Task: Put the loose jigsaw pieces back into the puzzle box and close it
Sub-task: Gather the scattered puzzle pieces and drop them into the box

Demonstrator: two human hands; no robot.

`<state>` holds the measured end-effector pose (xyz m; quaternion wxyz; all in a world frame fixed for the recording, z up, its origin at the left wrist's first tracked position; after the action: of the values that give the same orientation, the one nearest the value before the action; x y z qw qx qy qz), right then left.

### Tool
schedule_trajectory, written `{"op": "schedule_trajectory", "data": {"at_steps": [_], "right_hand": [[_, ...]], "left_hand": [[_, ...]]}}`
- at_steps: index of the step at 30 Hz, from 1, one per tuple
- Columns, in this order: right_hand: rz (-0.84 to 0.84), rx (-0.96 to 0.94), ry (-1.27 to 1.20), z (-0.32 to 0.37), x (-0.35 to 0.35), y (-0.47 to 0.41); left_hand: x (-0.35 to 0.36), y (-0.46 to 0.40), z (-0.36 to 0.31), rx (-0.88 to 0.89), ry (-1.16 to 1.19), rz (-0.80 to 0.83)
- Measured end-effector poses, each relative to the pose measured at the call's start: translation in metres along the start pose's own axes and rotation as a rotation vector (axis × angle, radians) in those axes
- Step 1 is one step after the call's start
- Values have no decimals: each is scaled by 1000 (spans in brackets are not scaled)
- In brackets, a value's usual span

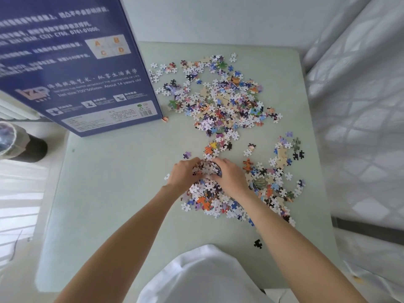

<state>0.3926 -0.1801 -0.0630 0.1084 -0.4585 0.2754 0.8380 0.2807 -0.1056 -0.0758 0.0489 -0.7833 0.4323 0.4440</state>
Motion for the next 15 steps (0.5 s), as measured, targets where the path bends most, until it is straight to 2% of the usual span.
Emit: {"op": "schedule_trajectory", "data": {"at_steps": [5, 8, 12, 15], "right_hand": [[-72, 111, -45, -1, -13, 7], [-113, 140, -77, 5, -25, 14], [-158, 120, -125, 20, -40, 26], [-130, 95, -88, 27, -41, 30]], "left_hand": [[-20, 10, 10, -10, 88, -69], [-39, 19, 8, 56, 125, -135], [-67, 32, 7, 127, 101, -241], [-82, 41, 11, 134, 89, -291]]}}
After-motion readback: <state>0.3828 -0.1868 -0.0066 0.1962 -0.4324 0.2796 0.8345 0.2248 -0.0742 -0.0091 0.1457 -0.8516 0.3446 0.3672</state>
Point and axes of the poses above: each hand's wrist, its own y-axis away from the middle knuckle, its own x-axis out of the palm, z = x × y, the point moved 7 cm from there along -y, towards the middle knuckle, and after that the axes turned 10 degrees about x, right-handed, at the moved point
